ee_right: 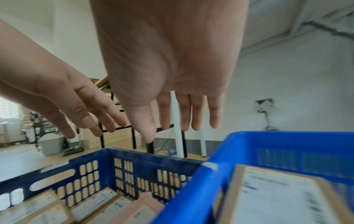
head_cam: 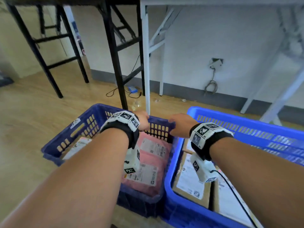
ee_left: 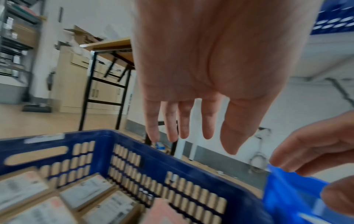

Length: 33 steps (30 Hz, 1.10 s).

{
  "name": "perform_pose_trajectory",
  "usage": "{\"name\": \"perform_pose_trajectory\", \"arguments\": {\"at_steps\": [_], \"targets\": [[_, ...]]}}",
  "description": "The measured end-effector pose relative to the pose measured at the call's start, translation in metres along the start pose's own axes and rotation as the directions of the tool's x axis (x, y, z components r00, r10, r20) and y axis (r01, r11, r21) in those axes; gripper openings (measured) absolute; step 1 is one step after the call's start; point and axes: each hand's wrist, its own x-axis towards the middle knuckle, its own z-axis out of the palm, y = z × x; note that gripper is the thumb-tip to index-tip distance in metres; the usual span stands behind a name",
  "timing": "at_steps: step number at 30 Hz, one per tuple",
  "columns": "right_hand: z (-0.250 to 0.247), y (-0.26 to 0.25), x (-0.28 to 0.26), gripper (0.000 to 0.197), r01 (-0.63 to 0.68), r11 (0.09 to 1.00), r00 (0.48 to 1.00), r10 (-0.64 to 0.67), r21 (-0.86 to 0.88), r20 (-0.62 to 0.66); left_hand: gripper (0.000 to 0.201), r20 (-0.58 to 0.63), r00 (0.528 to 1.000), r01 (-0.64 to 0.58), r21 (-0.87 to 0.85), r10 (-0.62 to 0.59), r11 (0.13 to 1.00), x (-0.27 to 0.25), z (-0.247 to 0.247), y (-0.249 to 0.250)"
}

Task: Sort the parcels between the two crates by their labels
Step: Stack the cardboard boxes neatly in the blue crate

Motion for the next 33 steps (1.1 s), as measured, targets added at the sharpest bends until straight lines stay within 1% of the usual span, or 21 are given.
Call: {"name": "perform_pose_trajectory", "arguments": {"at_steps": [3,6,8,11,13,15,17,20,23,25,28,31,33], "targets": [[-0.006,0.040,-0.029,0.041,-0.108,0.994,0.994,0.108,0.011,-0.016,0.042,0.015,0.997,-0.074,0.018,0.074,0.997,0.000,0.007,0.044],[-0.006,0.076,-0.056,0.047,-0.186,0.982,0.983,0.186,0.027,-0.001,0.033,0.038,0.989,-0.145,-0.001,0.145,0.989,-0.005,0.017,0.085],[-0.004,0.098,-0.072,0.048,-0.234,0.972,0.972,0.234,0.037,0.016,0.037,0.053,0.982,-0.178,-0.038,0.180,0.983,-0.008,0.026,0.107],[0.000,0.122,-0.092,0.042,-0.296,0.955,0.955,0.295,0.029,0.039,0.044,0.109,0.971,-0.211,-0.043,0.215,0.977,-0.010,0.041,0.132],[0.006,0.134,-0.102,0.040,-0.318,0.948,0.945,0.317,-0.002,0.083,0.051,0.113,0.968,-0.223,-0.025,0.224,0.974,-0.003,0.055,0.140],[0.015,0.145,-0.109,0.042,-0.344,0.939,0.930,0.343,-0.019,0.133,0.057,0.129,0.967,-0.215,-0.041,0.218,0.976,0.001,0.069,0.147],[0.025,0.156,-0.115,0.046,-0.360,0.933,0.915,0.357,-0.023,0.188,0.054,0.154,0.959,-0.234,-0.043,0.238,0.971,0.003,0.081,0.155],[0.039,0.168,-0.125,0.052,-0.376,0.926,0.883,0.369,-0.034,0.290,0.041,0.184,0.935,-0.300,-0.050,0.304,0.953,0.005,0.093,0.173],[0.047,0.173,-0.134,0.058,-0.356,0.930,0.849,0.361,-0.087,0.386,0.043,0.217,0.917,-0.322,-0.095,0.335,0.942,0.007,0.101,0.187],[0.050,0.174,-0.138,0.061,-0.360,0.929,0.824,0.359,-0.085,0.439,0.044,0.237,0.906,-0.337,-0.100,0.351,0.936,0.009,0.108,0.193],[0.049,0.177,-0.142,0.067,-0.359,0.930,0.819,0.354,-0.079,0.452,0.041,0.266,0.890,-0.372,-0.042,0.369,0.927,0.009,0.116,0.201],[0.045,0.177,-0.145,0.071,-0.383,0.923,0.815,0.351,-0.025,0.460,0.039,0.317,0.869,-0.399,-0.008,0.381,0.917,0.003,0.120,0.209],[0.041,0.176,-0.148,0.067,-0.371,0.928,0.815,0.340,-0.028,0.469,0.040,0.345,0.856,-0.406,-0.014,0.385,0.914,0.001,0.121,0.211]]}}
